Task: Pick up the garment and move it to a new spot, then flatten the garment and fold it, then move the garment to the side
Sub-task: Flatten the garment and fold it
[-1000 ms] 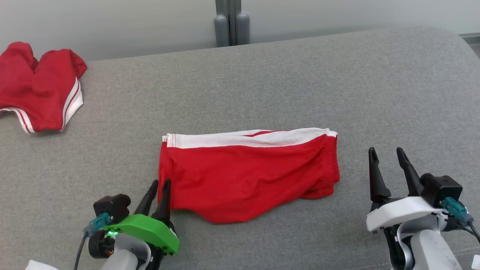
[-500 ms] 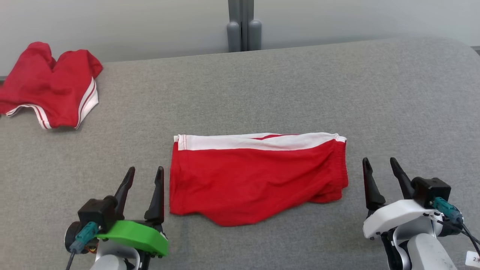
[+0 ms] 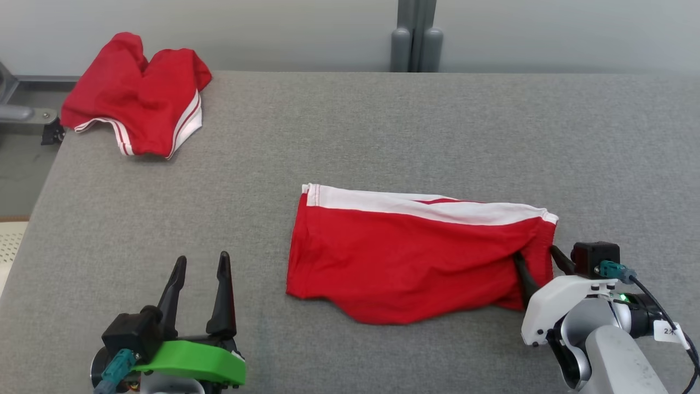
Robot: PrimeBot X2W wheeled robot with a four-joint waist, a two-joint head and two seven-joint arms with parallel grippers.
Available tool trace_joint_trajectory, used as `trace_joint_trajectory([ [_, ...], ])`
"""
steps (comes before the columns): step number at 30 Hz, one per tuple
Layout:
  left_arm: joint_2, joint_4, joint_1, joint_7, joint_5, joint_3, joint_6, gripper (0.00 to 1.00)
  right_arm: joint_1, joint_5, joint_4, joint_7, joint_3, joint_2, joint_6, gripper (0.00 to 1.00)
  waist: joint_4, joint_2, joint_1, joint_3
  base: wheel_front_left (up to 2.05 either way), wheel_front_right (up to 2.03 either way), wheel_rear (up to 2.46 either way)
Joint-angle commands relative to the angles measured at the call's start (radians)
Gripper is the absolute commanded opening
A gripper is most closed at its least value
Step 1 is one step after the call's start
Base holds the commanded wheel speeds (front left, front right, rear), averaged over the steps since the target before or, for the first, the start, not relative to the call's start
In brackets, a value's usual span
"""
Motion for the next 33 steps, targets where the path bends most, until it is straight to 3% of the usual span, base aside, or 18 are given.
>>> trace_joint_trajectory([
  [1, -0.003, 0.000, 0.014, 0.000, 0.014, 0.013, -0.005, 1.00, -0.014, -0.012, 0.020, 0.017, -0.013, -0.004, -0.001, 1.00, 0.029, 0.0000, 0.0000, 0.011, 0.00, 0.00, 0.00],
  [13, -0.043, 0.017, 0.004, 0.000, 0.053, 0.055, -0.033, 1.00, -0.082, 0.040, 0.185, 0.097, -0.025, -0.002, -0.001, 1.00, 0.051, 0.0000, 0.0000, 0.028, 0.00, 0.00, 0.00],
  [14, -0.045, 0.019, 0.003, 0.000, 0.056, 0.058, -0.035, 1.00, -0.089, 0.046, 0.193, 0.095, -0.018, -0.001, -0.001, 0.93, 0.050, 0.0000, 0.0000, 0.029, 0.00, 0.00, 0.00],
  [15, -0.047, 0.021, 0.003, 0.000, 0.061, 0.063, -0.038, 1.00, -0.097, 0.052, 0.203, 0.093, -0.007, -0.001, -0.001, 0.50, 0.047, 0.0000, 0.0000, 0.030, 0.00, 0.00, 0.00],
  [17, -0.051, 0.023, 0.002, 0.000, 0.066, 0.069, -0.043, 1.00, -0.115, 0.065, 0.219, 0.090, 0.016, 0.000, -0.001, 0.25, 0.039, 0.0000, 0.0000, 0.032, 0.00, 0.00, 0.00],
  [18, -0.053, 0.024, 0.003, 0.000, 0.070, 0.072, -0.043, 1.00, -0.123, 0.072, 0.224, 0.089, 0.026, 0.000, -0.001, 0.06, 0.035, 0.0000, 0.0000, 0.032, 0.00, 0.00, 0.00],
  [19, -0.054, 0.024, 0.004, 0.000, 0.073, 0.074, -0.045, 1.00, -0.134, 0.079, 0.232, 0.090, 0.037, 0.000, -0.001, 0.00, 0.028, 0.0000, 0.0000, 0.033, 0.00, 0.00, 0.00],
  [26, -0.064, 0.031, 0.005, 0.000, 0.082, 0.089, -0.057, 1.00, -0.201, 0.108, 0.247, 0.084, 0.048, -0.031, -0.001, 0.00, -0.027, 0.0000, 0.0000, 0.028, 0.00, 0.00, 0.00],
  [33, -0.071, 0.034, -0.001, 0.000, 0.092, 0.096, -0.065, 1.00, -0.186, 0.138, 0.209, 0.116, -0.002, -0.134, -0.001, 0.00, -0.080, 0.0000, 0.0000, 0.028, 0.00, 0.00, 0.00],
])
